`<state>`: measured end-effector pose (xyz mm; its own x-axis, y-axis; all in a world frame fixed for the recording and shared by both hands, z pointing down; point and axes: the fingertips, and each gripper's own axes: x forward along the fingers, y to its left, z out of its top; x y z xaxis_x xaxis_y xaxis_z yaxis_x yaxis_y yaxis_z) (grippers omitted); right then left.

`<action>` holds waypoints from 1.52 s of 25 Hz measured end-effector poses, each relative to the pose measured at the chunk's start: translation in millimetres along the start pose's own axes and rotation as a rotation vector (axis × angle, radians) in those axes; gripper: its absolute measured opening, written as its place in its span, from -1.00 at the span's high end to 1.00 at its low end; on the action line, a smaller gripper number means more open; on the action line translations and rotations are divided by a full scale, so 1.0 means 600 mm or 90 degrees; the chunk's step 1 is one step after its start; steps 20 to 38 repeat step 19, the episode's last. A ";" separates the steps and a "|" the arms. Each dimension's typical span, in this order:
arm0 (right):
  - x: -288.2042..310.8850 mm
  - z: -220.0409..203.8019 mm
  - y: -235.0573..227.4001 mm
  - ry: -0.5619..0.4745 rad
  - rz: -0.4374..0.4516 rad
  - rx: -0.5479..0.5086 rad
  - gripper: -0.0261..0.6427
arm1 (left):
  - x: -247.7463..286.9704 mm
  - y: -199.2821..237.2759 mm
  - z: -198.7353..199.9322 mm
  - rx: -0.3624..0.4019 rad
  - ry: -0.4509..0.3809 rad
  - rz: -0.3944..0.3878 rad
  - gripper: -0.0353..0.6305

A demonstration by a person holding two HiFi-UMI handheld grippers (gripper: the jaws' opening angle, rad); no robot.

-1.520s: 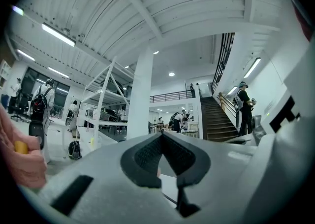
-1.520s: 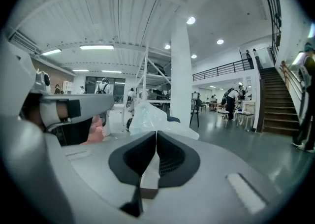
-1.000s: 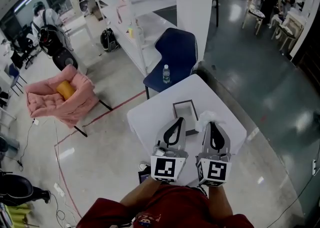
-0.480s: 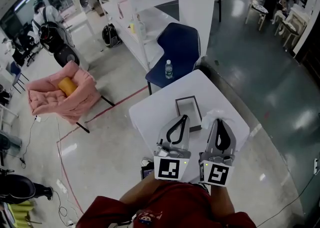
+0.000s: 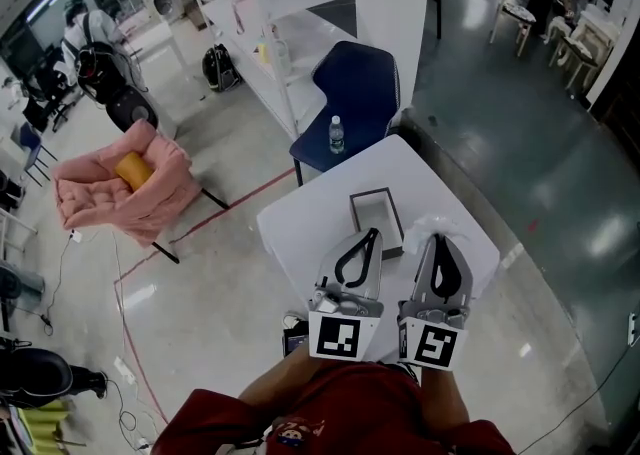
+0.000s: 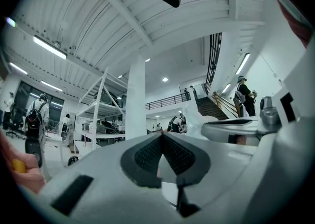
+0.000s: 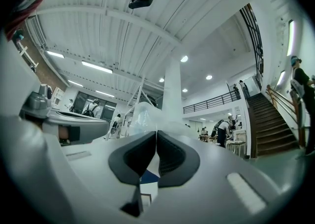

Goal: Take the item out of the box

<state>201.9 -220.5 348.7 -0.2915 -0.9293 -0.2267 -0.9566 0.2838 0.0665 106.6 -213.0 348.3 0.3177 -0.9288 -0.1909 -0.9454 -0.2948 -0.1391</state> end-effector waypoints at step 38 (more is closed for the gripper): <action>0.002 -0.014 0.013 0.020 -0.001 -0.008 0.90 | -0.009 0.013 -0.015 -0.035 -0.009 0.014 0.88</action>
